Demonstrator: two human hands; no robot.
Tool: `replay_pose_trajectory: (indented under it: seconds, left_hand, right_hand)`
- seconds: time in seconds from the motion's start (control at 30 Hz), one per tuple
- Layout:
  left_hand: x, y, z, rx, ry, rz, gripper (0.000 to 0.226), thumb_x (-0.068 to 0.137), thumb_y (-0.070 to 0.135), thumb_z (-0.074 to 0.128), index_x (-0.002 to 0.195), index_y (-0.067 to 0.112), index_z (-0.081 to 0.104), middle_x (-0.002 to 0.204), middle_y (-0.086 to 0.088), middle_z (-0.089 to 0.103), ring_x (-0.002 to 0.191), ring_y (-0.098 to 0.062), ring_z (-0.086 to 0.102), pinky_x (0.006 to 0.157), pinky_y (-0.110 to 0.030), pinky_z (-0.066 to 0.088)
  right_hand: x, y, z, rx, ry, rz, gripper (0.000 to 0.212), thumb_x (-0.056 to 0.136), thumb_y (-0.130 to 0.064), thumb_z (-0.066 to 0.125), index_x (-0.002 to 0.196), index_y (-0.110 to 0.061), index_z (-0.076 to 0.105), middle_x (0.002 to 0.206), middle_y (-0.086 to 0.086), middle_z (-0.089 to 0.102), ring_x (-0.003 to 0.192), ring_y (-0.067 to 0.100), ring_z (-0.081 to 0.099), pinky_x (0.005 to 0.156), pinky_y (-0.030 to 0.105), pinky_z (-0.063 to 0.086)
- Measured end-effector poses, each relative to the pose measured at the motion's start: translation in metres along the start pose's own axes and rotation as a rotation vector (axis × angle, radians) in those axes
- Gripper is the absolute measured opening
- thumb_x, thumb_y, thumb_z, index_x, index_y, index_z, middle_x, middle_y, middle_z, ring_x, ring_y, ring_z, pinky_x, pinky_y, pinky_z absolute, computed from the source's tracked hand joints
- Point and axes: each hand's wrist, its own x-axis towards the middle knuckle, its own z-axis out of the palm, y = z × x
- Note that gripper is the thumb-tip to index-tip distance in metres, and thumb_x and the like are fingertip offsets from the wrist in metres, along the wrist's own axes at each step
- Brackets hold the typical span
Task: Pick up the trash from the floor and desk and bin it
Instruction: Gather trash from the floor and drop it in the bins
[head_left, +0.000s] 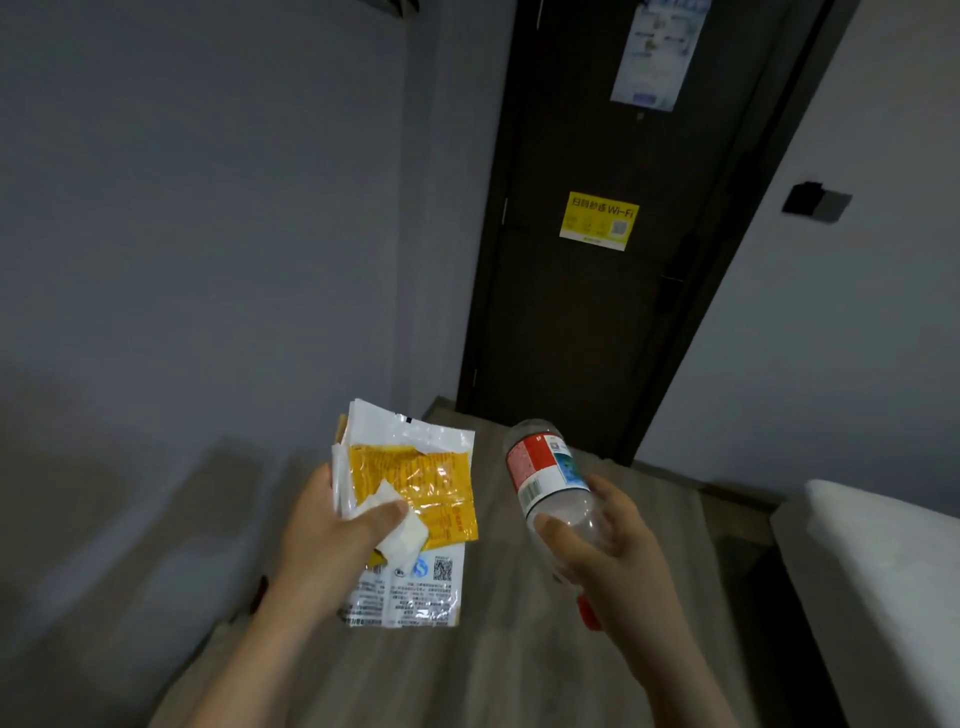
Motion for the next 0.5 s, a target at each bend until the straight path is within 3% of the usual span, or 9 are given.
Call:
replay_pose_trajectory:
  seconds: [0.13,0.33,0.5]
  left_hand:
    - [0.059,-0.009,0.006,0.010,0.035,-0.026,0.029,0.075,0.007,0.075,0.090,0.026,0.059,0.074,0.014,0.071,0.064,0.005,0.067,0.044,-0.011,0.046]
    - [0.162,-0.024,0.021,0.016,0.141,-0.065,0.031,0.074,0.010,0.077,0.094,0.028,0.061,0.090,0.002,0.073,0.082,-0.019,0.071,0.066,-0.040,0.058]
    - [0.258,-0.031,0.034,0.157,0.219,-0.046,0.030,0.076,0.015,0.076,0.100,0.023,0.061,0.091,0.003,0.070,0.082,-0.015,0.067,0.060,-0.029,0.051]
  right_hand:
    - [0.067,0.008,0.027,-0.010,-0.033,0.025,0.059,0.078,-0.029,0.075,0.125,-0.039,0.040,0.098,-0.022,0.048,0.088,0.008,0.062,0.046,0.007,0.045]
    - [0.184,0.019,0.069,-0.010,-0.122,0.020,0.064,0.079,-0.027,0.074,0.135,-0.033,0.043,0.098,-0.026,0.048,0.085,0.001,0.059,0.047,0.006,0.045]
    - [0.300,0.018,0.092,-0.043,-0.183,0.045,0.064,0.080,-0.030,0.073,0.136,-0.033,0.041,0.108,-0.013,0.050,0.087,0.001,0.057,0.044,0.007,0.043]
